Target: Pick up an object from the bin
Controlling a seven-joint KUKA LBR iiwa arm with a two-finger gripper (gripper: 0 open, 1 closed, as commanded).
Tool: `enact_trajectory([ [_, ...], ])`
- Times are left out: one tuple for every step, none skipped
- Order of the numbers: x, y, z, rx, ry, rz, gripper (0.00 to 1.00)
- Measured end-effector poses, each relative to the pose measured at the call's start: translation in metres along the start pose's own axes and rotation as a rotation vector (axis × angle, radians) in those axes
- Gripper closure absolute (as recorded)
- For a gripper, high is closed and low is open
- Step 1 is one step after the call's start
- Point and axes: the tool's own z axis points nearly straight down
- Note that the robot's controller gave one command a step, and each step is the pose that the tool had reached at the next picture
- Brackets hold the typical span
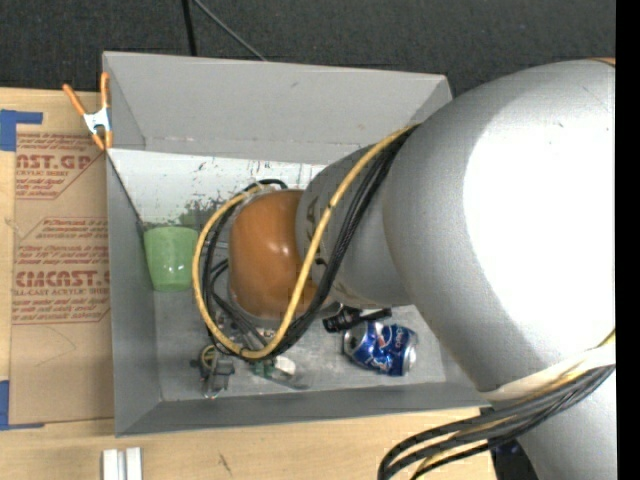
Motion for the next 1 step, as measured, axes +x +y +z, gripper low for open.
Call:
enact_trajectory([
  [-0.0108,0.0132,-0.1554,-0.004,-0.007,-0.015,1.00],
])
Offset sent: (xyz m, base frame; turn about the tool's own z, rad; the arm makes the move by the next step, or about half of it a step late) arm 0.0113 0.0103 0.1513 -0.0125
